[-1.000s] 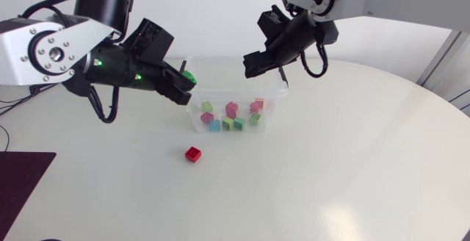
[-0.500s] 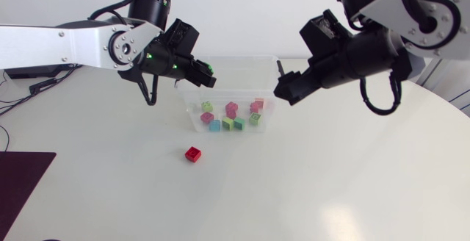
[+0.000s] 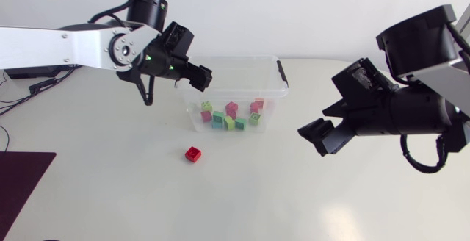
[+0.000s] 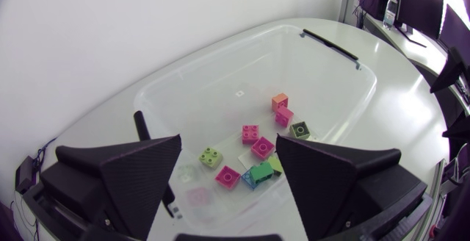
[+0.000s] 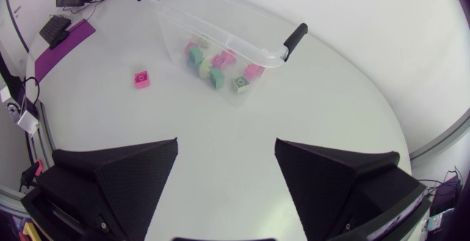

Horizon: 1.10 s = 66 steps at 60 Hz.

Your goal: Pick up the duplo bricks and place them in the container

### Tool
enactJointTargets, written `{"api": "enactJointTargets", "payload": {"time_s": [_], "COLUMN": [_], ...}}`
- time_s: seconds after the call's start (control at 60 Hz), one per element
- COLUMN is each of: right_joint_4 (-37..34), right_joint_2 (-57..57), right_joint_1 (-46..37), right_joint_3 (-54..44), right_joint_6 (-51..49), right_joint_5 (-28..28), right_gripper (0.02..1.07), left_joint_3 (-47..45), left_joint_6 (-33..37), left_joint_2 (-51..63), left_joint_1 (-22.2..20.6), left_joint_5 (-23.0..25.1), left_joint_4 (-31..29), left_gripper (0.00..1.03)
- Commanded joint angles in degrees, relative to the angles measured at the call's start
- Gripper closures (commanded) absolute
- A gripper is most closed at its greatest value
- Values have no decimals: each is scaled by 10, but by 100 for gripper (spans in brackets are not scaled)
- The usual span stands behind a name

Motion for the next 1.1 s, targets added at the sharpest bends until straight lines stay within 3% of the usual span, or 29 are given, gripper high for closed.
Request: {"api": "enactJointTargets", "payload": {"time_s": [0.0,0.233,0.317,0.55,0.967,1.083], "right_joint_4": [6,18,19,35,74,77], "right_joint_2": [-17,-64,-95,-188,-286,-307], "right_joint_1": [-7,-33,-43,-62,-126,-143], "right_joint_3": [-26,-65,-79,-130,-192,-202], "right_joint_6": [-10,-16,-16,-13,-44,-48], "right_joint_5": [3,3,3,9,16,14], "right_gripper": [11,11,11,11,11,11], "left_joint_3": [-42,-146,-193,-240,-239,-231], "left_joint_6": [5,31,32,27,12,-2], "left_joint_2": [-60,-140,-149,-75,19,51], "left_joint_1": [3,-6,-13,-30,-60,-68], "left_joint_5": [-3,-18,-28,-49,-80,-84], "left_joint_4": [-16,-90,-91,-56,-10,-5], "left_gripper": [6,7,7,8,12,29]}}
